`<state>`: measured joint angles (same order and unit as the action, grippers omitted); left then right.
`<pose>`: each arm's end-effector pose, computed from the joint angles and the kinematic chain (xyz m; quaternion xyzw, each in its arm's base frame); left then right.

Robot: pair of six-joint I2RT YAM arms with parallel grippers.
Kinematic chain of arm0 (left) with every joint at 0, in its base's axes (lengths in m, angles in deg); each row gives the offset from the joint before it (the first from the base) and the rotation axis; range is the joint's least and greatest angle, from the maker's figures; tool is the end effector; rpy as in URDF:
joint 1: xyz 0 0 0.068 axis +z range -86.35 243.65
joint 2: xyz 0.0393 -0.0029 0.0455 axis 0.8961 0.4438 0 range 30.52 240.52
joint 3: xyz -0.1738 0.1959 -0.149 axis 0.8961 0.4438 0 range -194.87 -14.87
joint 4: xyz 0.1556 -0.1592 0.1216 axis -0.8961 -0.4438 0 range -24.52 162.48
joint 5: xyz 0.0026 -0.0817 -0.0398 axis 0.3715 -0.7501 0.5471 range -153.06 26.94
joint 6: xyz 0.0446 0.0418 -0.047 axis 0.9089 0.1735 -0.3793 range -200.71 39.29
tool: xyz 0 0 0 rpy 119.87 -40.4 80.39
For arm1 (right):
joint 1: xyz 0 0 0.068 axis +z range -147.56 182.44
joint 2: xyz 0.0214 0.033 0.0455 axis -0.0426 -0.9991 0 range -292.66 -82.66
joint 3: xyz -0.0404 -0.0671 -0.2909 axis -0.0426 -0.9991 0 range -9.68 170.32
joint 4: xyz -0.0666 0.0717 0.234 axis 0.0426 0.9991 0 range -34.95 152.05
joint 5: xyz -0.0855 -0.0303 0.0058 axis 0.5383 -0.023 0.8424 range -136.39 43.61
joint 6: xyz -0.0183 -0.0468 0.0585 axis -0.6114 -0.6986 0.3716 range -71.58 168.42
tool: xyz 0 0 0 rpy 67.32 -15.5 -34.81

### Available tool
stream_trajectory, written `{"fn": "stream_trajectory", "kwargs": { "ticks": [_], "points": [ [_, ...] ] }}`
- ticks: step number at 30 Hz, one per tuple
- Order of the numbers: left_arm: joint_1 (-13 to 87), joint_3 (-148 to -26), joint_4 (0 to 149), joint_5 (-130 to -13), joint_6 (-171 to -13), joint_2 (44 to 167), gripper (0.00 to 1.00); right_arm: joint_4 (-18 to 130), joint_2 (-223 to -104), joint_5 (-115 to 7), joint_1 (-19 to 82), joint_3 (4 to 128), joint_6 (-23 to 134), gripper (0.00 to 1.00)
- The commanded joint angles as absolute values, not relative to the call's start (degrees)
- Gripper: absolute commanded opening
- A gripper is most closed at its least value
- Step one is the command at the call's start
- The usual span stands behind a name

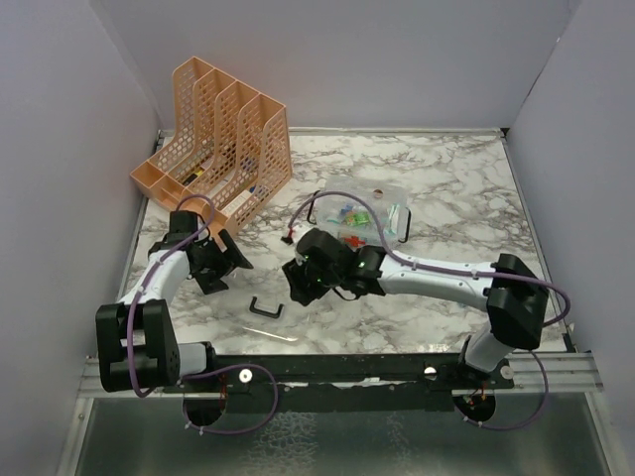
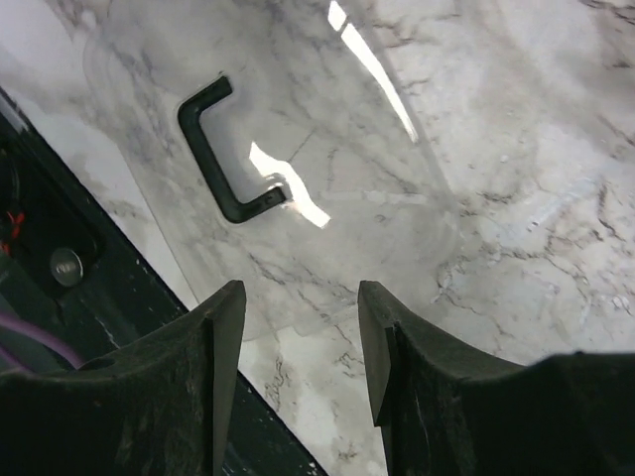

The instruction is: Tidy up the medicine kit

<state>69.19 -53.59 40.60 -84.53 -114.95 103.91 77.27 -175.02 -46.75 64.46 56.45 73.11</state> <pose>0.2199 -0.0028 0.1854 -0.2917 0.9175 -0.2262 0.1482 0.1702 0.3211 0.2513 -0.3003 0.8855 0.2456 0.2559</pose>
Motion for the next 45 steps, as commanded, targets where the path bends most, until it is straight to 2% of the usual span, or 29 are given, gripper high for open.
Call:
{"fn": "stream_trajectory", "kwargs": {
  "ticks": [1,6,8,16,26,33,38,45],
  "points": [
    [68.7,-55.6,41.3,-88.4,-113.6,104.8,0.86,76.2,-180.3,-42.9,71.8,61.8,63.3,0.52],
    [68.7,-57.4,40.4,-84.3,-113.2,105.1,0.86,77.6,-187.0,-44.0,76.4,67.8,59.0,0.58],
    [68.7,-58.0,39.6,-82.5,-112.7,105.3,0.86,79.3,-190.3,-44.1,77.3,71.0,58.1,0.72],
    [68.8,-60.9,36.6,-79.1,-109.8,106.0,0.87,81.9,-198.5,-42.6,79.4,77.9,56.0,0.73],
    [68.8,-62.6,36.0,-79.1,-109.9,107.1,0.87,83.0,-203.8,-36.9,81.1,79.5,54.6,0.65],
    [68.8,-63.3,35.7,-79.6,-110.1,107.2,0.87,83.1,-205.7,-33.3,82.2,78.8,54.0,0.65],
    [68.8,-63.0,35.6,-79.4,-110.3,107.0,0.88,82.5,-205.7,-30.8,82.2,77.8,56.2,0.53],
    [68.8,-64.4,35.4,-76.4,-111.9,103.6,0.92,78.0,-200.2,-28.5,82.2,73.7,58.7,0.48]
  ]
}}
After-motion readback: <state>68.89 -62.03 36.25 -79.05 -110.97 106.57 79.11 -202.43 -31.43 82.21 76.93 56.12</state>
